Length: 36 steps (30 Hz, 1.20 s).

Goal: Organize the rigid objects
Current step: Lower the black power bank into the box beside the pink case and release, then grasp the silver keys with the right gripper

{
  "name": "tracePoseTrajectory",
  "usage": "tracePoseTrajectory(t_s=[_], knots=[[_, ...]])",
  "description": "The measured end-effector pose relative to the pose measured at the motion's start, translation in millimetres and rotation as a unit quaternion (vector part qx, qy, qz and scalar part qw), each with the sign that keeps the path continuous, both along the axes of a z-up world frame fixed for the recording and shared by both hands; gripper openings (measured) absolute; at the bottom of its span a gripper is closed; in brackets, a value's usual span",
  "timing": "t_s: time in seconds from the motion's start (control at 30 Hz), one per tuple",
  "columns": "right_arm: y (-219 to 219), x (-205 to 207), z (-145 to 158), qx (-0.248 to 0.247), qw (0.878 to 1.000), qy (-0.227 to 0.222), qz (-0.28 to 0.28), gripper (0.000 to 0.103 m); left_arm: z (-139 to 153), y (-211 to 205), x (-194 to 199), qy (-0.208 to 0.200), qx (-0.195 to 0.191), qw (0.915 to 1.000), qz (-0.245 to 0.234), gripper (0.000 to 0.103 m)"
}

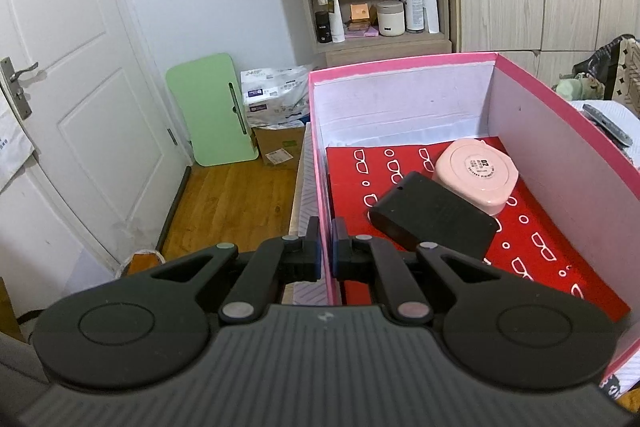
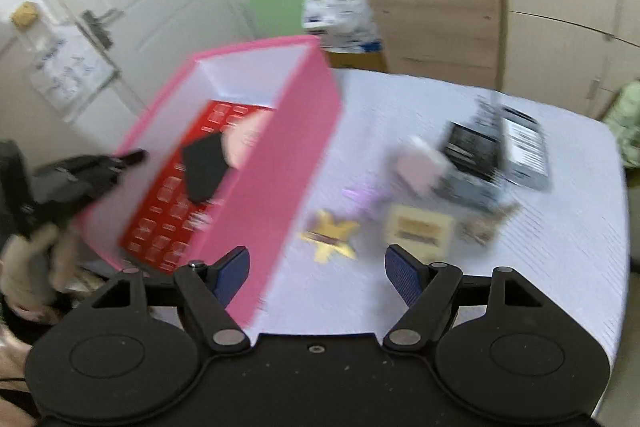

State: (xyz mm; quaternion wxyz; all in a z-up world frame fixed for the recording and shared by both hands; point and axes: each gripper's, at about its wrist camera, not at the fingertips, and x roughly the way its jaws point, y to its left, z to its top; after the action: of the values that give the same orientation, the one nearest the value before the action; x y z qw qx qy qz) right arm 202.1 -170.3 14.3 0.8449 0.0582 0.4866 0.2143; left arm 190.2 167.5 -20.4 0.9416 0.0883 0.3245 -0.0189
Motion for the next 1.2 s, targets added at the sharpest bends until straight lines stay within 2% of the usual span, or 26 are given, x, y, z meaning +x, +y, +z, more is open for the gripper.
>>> tracePoseTrajectory(t_s=[0.13,0.3,0.4,0.43,0.47,0.5,0.53,0.57,0.77,0.8,0.83,0.87,0.97,1.1,1.2], knots=[[-13.9,-12.3,-28.7,-0.040,0.999,0.009,-0.025,0.079,0.1,1.1,-0.2,-0.001,-0.002,1.0000,0.001,0.004],[-27.0,-30.6,-70.3,-0.055,0.996,0.039,-0.060,0.079,0.0,0.3,-0.4,-0.001,0.001,1.0000,0.001,0.004],[-25.0,-41.4,-80.7,-0.062,0.995,0.012,-0.073,0.081,0.4,1.3,-0.9,-0.002,-0.003,1.0000,0.001,0.004],[-21.6,-43.5,-81.4,-0.070,0.995,0.001,-0.074,0.078,0.5,1.5,-0.9,-0.002,-0.003,1.0000,0.002,0.004],[-16.4,-45.7,-81.3,-0.081,0.994,-0.013,-0.074,0.067,0.5,1.4,-0.8,-0.002,-0.003,1.0000,0.002,0.004],[-10.8,-48.3,-81.0,-0.099,0.992,-0.030,-0.073,0.050,0.5,1.6,-0.9,-0.003,-0.003,1.0000,0.002,0.004],[-5.1,-50.2,-81.7,-0.122,0.989,-0.043,-0.068,0.042,0.5,2.0,-1.0,-0.003,-0.005,1.0000,0.002,0.004],[-2.3,-51.5,-80.2,-0.124,0.989,-0.050,-0.062,0.036,0.6,2.2,-1.4,-0.003,-0.005,1.0000,0.003,0.004],[-11.3,-41.8,-72.2,-0.095,0.991,-0.051,-0.076,0.033,1.4,3.1,-1.9,-0.004,-0.005,1.0000,0.003,0.004],[-12.1,-41.2,-70.3,-0.090,0.992,-0.053,-0.077,0.022,1.5,3.2,-1.9,-0.005,-0.004,1.0000,0.003,0.004],[-11.5,-39.8,-67.7,-0.086,0.992,-0.054,-0.075,0.017,1.6,3.6,-2.0,-0.005,-0.005,1.0000,0.002,0.004],[-10.6,-38.8,-64.0,-0.080,0.992,-0.057,-0.074,0.005,1.8,3.6,-2.0,-0.005,-0.005,1.0000,0.002,0.004],[-5.8,-34.7,-51.9,-0.061,0.994,-0.065,-0.064,0.004,1.6,3.7,-2.1,-0.005,-0.006,1.0000,0.002,0.004],[4.2,-27.7,-41.7,-0.074,0.993,-0.078,-0.049,0.004,1.7,4.4,-2.9,-0.006,-0.008,0.9999,0.003,0.004],[7.6,-23.7,-31.4,-0.064,0.994,-0.083,-0.043,0.004,2.3,4.8,-3.6,-0.006,-0.009,0.9999,0.003,0.004]])
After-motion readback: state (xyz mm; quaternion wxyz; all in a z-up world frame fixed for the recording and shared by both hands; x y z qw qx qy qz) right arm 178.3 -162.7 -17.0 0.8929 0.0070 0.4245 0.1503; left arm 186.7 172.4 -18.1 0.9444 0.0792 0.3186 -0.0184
